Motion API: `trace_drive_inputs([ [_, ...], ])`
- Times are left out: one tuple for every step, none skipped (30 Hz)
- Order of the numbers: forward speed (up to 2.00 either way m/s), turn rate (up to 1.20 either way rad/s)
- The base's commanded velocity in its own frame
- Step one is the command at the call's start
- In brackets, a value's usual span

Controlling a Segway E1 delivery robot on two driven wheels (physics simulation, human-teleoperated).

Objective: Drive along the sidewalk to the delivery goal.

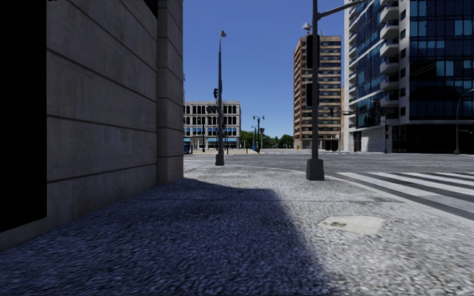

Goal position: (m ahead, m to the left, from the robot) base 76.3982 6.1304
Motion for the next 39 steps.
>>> trace_drive_inputs([
  [2.00, 0.00],
  [2.00, 0.00],
  [2.00, 0.00],
  [2.00, 0.00],
  [2.00, 0.00],
  [2.00, 0.00],
  [2.00, 0.00],
  [2.00, 0.00],
  [2.00, 0.00],
  [2.00, 0.00],
  [2.00, 0.00],
  [2.00, 0.00],
  [2.00, 0.00],
  [2.00, 0.00],
  [2.00, 0.00],
  [2.00, 0.00],
  [2.00, 0.00],
  [2.00, 0.00],
  [2.00, 0.00],
  [2.00, 0.00],
  [2.00, 0.00],
  [2.00, 0.00],
  [2.00, 0.00],
  [2.00, 0.00],
  [2.00, 0.00],
  [2.00, 0.00],
  [2.00, 0.00],
  [2.00, 0.00],
  [2.00, 0.00],
  [2.00, 0.00],
  [2.00, 0.00],
  [2.00, 0.00],
  [2.00, 0.00],
  [2.00, 0.00],
  [2.00, 0.00],
  [2.00, 0.00],
  [2.00, 0.00],
  [2.00, 0.00],
  [2.00, 0.00],
])
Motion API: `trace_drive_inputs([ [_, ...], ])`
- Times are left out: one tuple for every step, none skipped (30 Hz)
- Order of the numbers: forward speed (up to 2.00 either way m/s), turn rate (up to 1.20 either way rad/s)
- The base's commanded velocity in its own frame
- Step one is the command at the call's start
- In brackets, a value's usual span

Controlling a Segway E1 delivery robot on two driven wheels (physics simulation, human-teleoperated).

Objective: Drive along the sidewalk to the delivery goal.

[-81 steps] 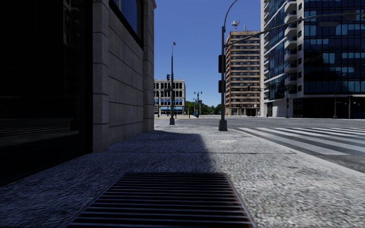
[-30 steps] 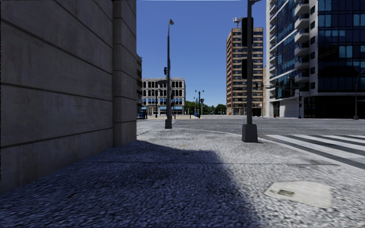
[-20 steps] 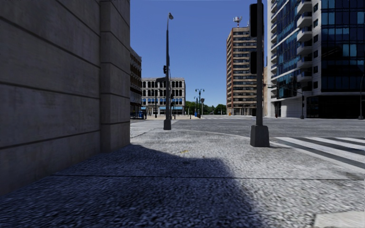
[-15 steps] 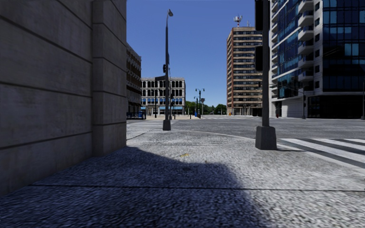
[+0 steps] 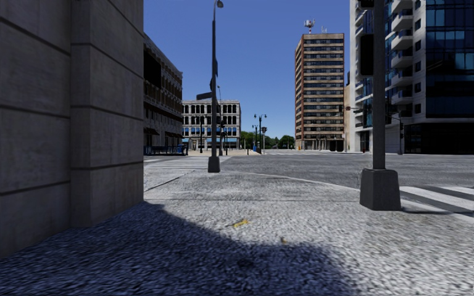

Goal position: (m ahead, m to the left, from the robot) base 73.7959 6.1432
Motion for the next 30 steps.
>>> trace_drive_inputs([
  [2.00, 0.00],
  [2.00, 0.00],
  [2.00, 0.00],
  [2.00, 0.00],
  [2.00, 0.00],
  [2.00, 0.00],
  [2.00, 0.00],
  [2.00, 0.00],
  [2.00, 0.00],
  [2.00, 0.00],
  [2.00, 0.00],
  [2.00, 0.00],
  [2.00, 0.00],
  [2.00, 0.00],
  [2.00, 0.00],
  [2.00, 0.00],
  [2.00, 0.00],
  [2.00, 0.00],
  [2.00, 0.00],
  [2.00, 0.07],
  [2.00, 0.13],
  [2.00, 0.20],
  [2.00, 0.26],
  [2.00, 0.26],
  [2.00, 0.30],
  [2.00, 0.31],
  [2.00, 0.31],
  [2.00, 0.31],
  [2.00, 0.31],
  [2.00, 0.31],
])
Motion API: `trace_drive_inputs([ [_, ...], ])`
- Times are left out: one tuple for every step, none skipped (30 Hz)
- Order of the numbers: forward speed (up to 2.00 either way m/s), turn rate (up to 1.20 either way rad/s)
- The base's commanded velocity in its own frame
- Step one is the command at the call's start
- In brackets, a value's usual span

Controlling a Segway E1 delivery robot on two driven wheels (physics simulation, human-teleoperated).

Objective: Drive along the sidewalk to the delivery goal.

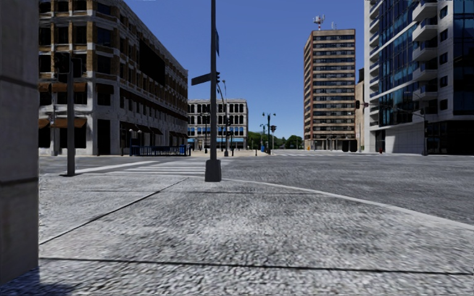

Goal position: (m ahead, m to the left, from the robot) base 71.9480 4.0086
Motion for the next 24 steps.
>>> trace_drive_inputs([
  [2.00, 0.31],
  [2.00, 0.36],
  [2.00, 0.36],
  [2.00, 0.39],
  [2.00, 0.40],
  [2.00, 0.40],
  [2.00, 0.40],
  [2.00, 0.40],
  [2.00, 0.40],
  [2.00, 0.40],
  [2.00, 0.40],
  [2.00, 0.40],
  [2.00, 0.40],
  [2.00, 0.40],
  [2.00, 0.40],
  [2.00, 0.40],
  [2.00, 0.40],
  [2.00, 0.40],
  [2.00, 0.40],
  [2.00, 0.40],
  [2.00, 0.40],
  [2.00, 0.40],
  [2.00, 0.40],
  [2.00, 0.40],
])
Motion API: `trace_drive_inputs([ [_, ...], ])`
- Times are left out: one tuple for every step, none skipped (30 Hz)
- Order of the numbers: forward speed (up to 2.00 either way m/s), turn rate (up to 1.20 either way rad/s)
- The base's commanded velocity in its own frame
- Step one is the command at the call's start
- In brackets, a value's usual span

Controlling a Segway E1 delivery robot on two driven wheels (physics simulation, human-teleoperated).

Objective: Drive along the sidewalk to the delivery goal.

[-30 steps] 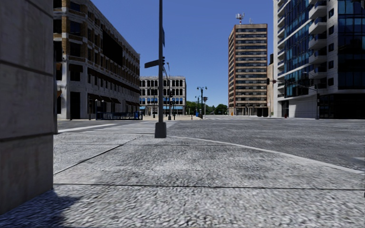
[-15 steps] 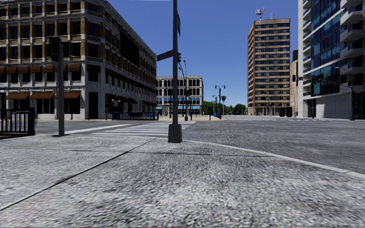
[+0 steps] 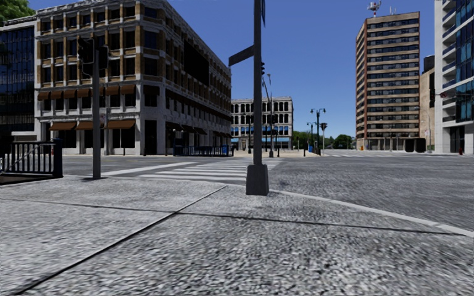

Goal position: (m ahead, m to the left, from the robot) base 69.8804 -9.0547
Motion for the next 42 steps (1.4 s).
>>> trace_drive_inputs([
  [2.00, 0.40],
  [2.00, 0.40],
  [2.00, 0.40],
  [2.00, 0.40],
  [2.00, 0.40],
  [2.00, 0.40],
  [2.00, 0.40],
  [2.00, 0.40],
  [2.00, 0.40],
  [2.00, 0.40],
  [2.00, 0.40],
  [2.00, 0.40],
  [2.00, 0.40],
  [2.00, 0.40],
  [2.00, 0.40],
  [2.00, 0.40],
  [2.00, 0.40],
  [2.00, 0.40],
  [2.00, 0.40],
  [2.00, 0.40],
  [2.00, 0.34],
  [2.00, 0.15],
  [2.00, 0.15],
  [2.00, 0.04],
  [2.00, 0.00],
  [2.00, 0.00],
  [2.00, 0.00],
  [2.00, 0.00],
  [2.00, 0.00],
  [2.00, 0.00],
  [2.00, 0.00],
  [2.00, 0.00],
  [2.00, 0.00],
  [2.00, 0.00],
  [2.00, 0.00],
  [2.00, 0.00],
  [2.00, 0.00],
  [2.00, 0.00],
  [2.00, 0.00],
  [2.00, 0.00],
  [2.00, 0.00],
  [2.00, 0.00],
])
